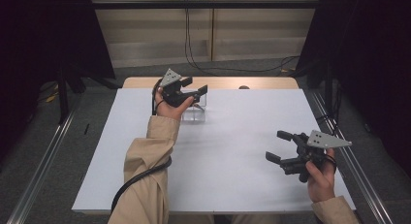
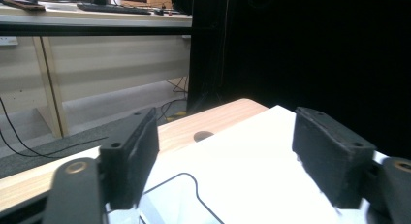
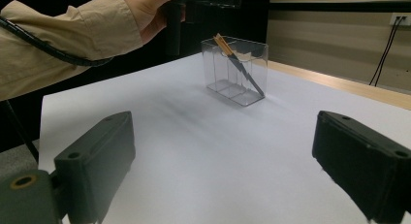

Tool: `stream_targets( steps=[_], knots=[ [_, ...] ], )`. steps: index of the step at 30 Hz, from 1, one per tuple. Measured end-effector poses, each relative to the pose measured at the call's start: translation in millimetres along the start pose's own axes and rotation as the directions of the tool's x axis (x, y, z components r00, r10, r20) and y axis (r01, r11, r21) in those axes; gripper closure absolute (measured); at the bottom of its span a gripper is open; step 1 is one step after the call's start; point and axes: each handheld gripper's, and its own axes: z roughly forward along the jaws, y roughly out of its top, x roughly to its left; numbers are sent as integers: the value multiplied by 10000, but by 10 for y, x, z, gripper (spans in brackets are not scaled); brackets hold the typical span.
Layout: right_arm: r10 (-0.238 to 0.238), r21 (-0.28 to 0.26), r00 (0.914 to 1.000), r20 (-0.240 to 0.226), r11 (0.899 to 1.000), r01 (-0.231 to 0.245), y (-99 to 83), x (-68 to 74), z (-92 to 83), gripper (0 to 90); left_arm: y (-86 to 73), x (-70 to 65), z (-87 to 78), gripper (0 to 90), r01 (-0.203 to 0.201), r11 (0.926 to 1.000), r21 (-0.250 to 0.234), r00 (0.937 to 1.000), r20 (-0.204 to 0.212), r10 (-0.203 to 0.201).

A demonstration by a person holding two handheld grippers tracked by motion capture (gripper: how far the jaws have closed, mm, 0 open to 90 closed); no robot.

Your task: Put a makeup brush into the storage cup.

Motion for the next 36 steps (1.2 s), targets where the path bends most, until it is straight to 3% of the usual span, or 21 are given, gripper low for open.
stream_targets(
  steps=[17,23,36],
  knots=[
    [-34,65,10000,70,10000,33,-10,14,-16,76,9,12,-111,67,200,9998,-98,9998,-74,-201],
    [-45,64,10000,48,10000,45,-7,19,-13,76,-3,18,-159,37,392,9990,-226,9992,-68,-393],
    [-57,93,10000,-2,9999,57,-9,19,21,76,10,53,-280,37,277,9994,-190,9996,-34,-278]
  ],
)
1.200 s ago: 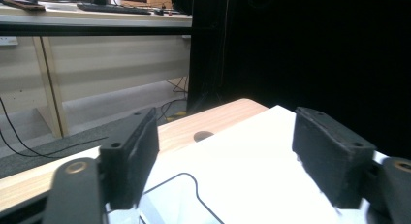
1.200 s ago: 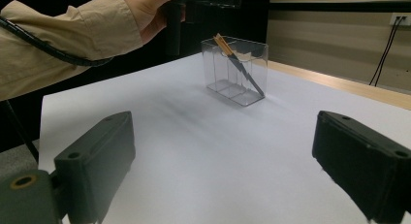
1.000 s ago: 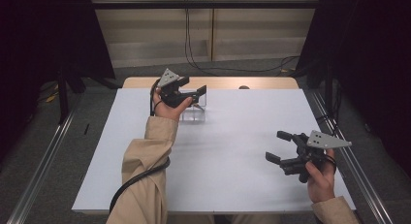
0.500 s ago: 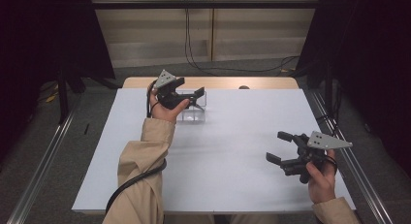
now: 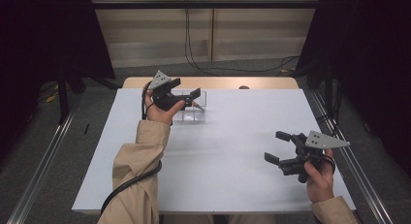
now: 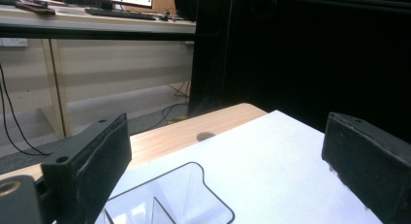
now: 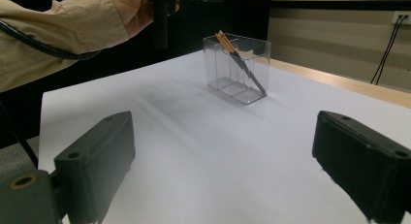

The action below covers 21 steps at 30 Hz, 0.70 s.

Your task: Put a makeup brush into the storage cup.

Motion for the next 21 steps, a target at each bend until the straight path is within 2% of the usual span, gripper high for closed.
stream_targets(
  steps=[2,4,7,21],
  knots=[
    [54,-35,10000,35,10000,-54,-5,-13,-11,76,-2,1,-15,37,85,10000,-30,10000,-1,-85],
    [106,-82,9999,48,9999,-106,-5,-23,-16,76,0,7,-36,37,-52,10000,29,10000,-8,52],
    [114,-52,9999,71,9999,-114,-14,-35,-18,77,0,2,-58,39,-49,10000,7,10000,-14,49],
    [81,44,9997,237,10000,-82,-34,-1,-91,76,-65,-32,-194,37,26,9999,-101,9997,232,-24]
  ],
)
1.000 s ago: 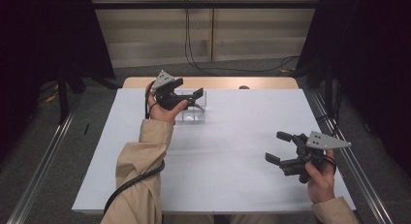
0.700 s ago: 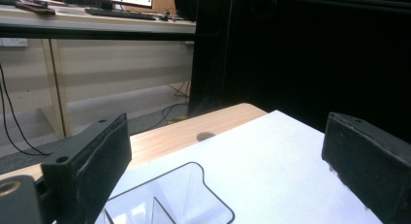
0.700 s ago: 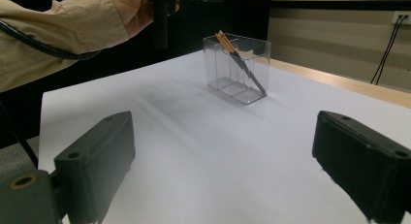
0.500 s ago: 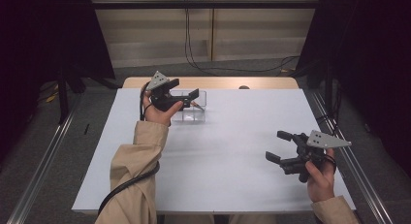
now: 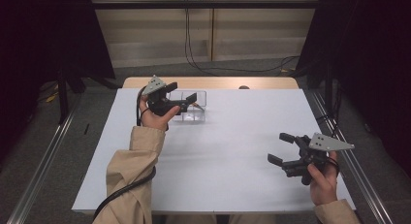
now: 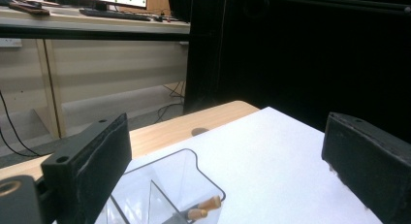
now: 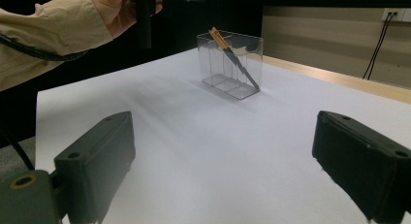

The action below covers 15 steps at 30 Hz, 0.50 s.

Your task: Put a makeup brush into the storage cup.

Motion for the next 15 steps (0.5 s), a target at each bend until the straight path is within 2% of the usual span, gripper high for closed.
stream_targets(
  steps=[13,15],
  knots=[
    [-72,84,10000,-41,9999,73,-2,3,37,76,-79,-50,-164,36,-94,9999,-39,9997,231,95],
    [-63,71,10000,-56,10000,63,-3,7,45,76,-94,-49,-199,35,-223,9998,-10,9996,187,223]
  ],
)
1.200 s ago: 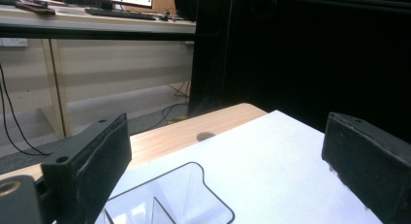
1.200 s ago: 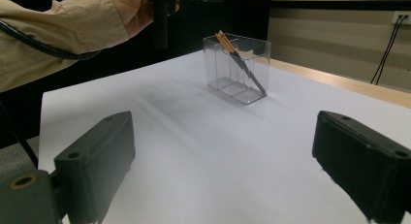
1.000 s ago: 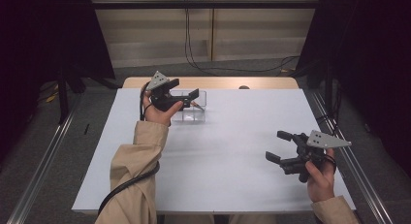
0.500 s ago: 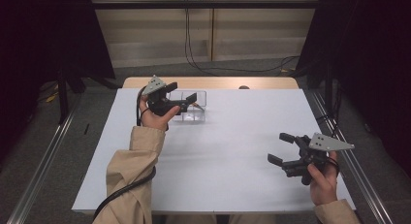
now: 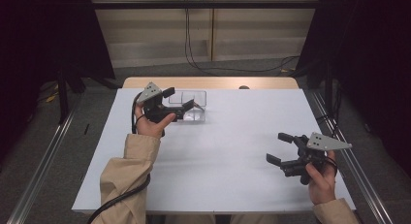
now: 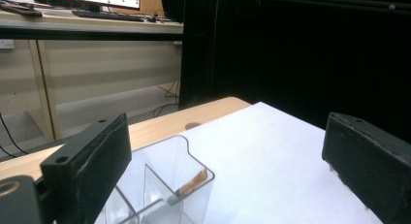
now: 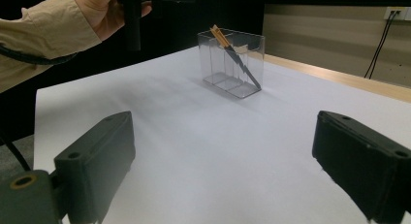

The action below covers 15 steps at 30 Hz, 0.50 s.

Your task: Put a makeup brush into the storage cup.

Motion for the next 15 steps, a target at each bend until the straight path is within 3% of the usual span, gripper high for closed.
stream_targets(
  steps=[15],
  knots=[
    [-53,65,10000,-19,10000,53,-2,16,22,76,-124,-26,-217,35,144,9998,-111,9998,153,-142]
  ],
)
